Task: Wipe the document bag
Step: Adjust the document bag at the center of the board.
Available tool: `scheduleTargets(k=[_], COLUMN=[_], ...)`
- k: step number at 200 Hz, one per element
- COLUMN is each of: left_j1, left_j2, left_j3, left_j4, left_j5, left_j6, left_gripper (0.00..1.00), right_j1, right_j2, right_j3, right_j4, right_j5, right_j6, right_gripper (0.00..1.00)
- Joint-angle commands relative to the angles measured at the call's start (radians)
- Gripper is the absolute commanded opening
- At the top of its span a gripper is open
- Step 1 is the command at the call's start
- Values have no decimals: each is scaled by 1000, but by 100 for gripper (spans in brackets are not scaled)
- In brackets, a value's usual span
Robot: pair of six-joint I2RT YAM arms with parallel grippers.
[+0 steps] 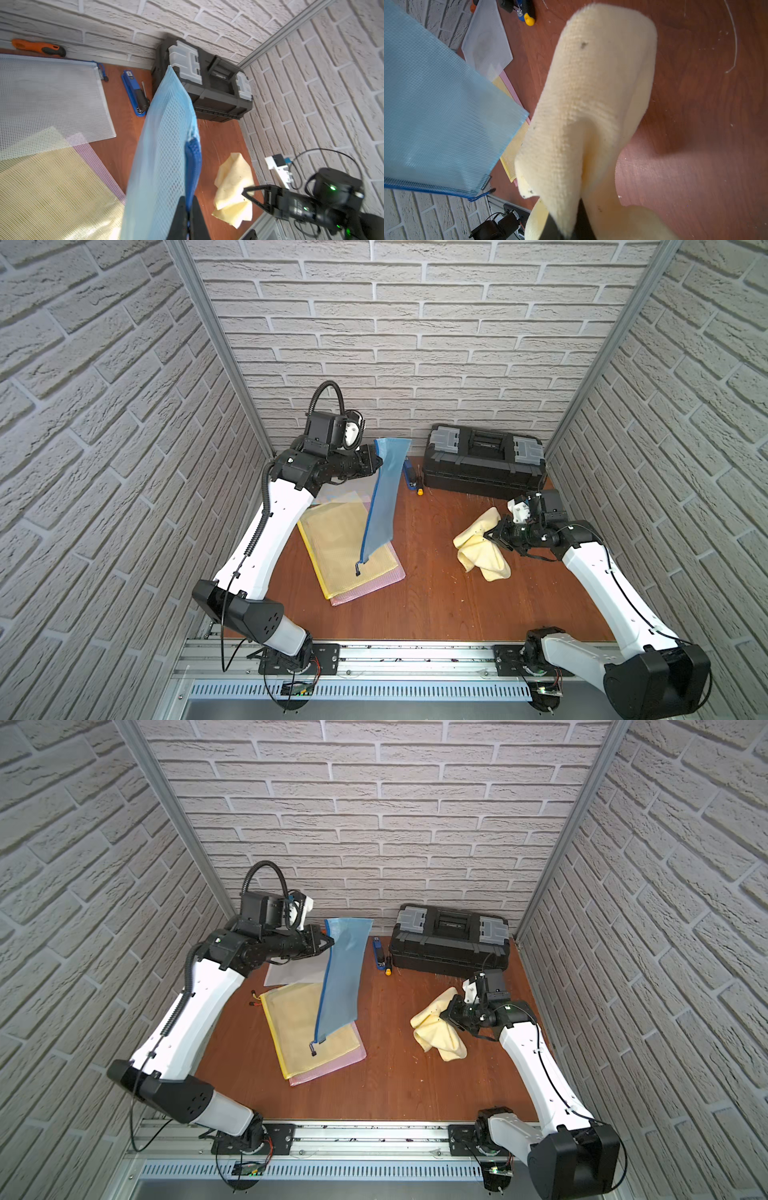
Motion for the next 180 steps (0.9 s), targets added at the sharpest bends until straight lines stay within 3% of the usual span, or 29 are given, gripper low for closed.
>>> scheduleTargets(k=[1, 76, 103, 130, 159, 165, 174, 180], left_j1=[-79, -429, -470, -483, -508, -514, -519, -519], left_j2=[44, 407, 430, 463, 573, 587, 596, 595], left_j3=[29, 42, -46, -112, -20, -6, -1, -13], left_j4=[-64, 130, 358, 615, 637, 624, 599, 599], left_j5=[19, -11, 73, 167, 222, 220, 203, 196], left_j6=[8, -130, -235, -366, -396, -384, -375, -373], left_gripper=[1, 0, 1, 5, 6, 11, 31, 35], right_j1=[-25, -137, -146, -154, -158, -159, -161, -161], right_j2=[-19, -108, -154, -156, -156, -157, -156, -156], right_j3=[14, 141, 230, 307, 329, 334, 344, 352], right_j4=[-21, -165, -245, -309, -311, -310, -314, -317], right_j5=[4, 85, 215, 270, 297, 302, 308, 310], right_j6=[-23, -75, -113, -136, -136, -134, -134, -135], right_gripper=[2, 2, 2, 2, 2, 2, 2, 2])
